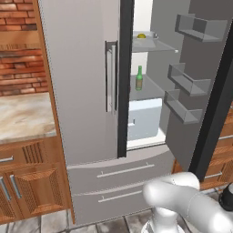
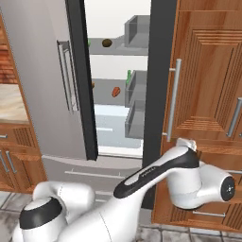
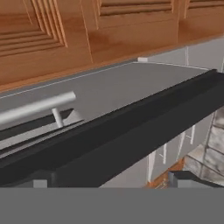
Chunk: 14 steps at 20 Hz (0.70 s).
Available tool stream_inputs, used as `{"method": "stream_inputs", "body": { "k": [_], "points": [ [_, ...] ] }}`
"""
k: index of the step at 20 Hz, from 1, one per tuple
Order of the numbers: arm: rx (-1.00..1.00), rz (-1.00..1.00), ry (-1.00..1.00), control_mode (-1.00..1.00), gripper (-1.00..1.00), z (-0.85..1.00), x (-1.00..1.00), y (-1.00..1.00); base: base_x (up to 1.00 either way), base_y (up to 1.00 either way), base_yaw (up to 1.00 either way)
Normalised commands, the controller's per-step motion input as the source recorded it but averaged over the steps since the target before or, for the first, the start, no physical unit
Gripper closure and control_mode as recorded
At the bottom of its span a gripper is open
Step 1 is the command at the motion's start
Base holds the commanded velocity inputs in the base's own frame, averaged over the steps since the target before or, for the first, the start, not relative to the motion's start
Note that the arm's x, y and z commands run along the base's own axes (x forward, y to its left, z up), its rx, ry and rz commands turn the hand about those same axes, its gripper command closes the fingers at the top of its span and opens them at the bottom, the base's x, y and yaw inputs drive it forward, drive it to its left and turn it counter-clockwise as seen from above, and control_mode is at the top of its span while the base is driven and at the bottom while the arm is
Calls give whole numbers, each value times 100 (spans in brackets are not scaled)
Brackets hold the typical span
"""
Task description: Place the tupperware on the top shelf of the fridge. Make space for the tupperware among the existing items by rearranging them on the shelves if needed. Close the fridge door when finished.
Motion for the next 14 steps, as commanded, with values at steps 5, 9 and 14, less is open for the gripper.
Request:
{"method": "stream_inputs", "body": {
  "k": [5, 9, 14],
  "points": [
    [11, 10, -2, -100, -100, -82, 43, -37, 0, 0, 0],
    [7, 9, -6, -100, -100, -97, 53, -6, 0, 0, 0],
    [4, 7, -12, -100, -100, -70, 54, 0, 0, 0, 0]
  ]
}}
